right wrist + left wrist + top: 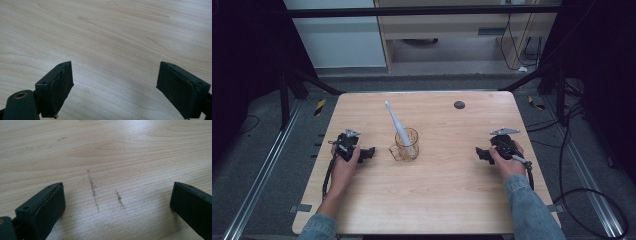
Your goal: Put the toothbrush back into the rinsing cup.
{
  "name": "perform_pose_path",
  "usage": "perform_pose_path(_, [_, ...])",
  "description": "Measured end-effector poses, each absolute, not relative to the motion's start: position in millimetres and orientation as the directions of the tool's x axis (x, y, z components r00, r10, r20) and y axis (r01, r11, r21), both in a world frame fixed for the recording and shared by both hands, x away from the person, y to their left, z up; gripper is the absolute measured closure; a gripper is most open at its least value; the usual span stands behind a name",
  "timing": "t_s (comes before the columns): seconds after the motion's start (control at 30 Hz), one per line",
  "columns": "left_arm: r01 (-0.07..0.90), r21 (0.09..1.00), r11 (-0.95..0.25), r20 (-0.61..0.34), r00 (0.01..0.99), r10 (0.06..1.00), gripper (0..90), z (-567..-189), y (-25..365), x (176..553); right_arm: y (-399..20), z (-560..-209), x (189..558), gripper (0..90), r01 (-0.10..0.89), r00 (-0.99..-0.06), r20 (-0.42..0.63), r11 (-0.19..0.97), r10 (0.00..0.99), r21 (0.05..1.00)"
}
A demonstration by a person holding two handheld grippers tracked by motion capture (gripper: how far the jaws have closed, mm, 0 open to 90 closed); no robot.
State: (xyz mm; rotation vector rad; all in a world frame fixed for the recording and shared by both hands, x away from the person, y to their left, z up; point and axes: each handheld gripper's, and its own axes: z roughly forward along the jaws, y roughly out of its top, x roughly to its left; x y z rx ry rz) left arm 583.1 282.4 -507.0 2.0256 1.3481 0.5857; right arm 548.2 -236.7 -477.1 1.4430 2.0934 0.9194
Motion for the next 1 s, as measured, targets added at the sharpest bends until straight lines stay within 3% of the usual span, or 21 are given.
perform_pose_path(1.0, [0.645, 0.710, -0.282, 0.021, 0.381, 0.924, 0.0, -507, 282, 583, -244, -494, 567, 12.7, 0.649, -0.267, 0.035, 0.153, 0.963, 0.745])
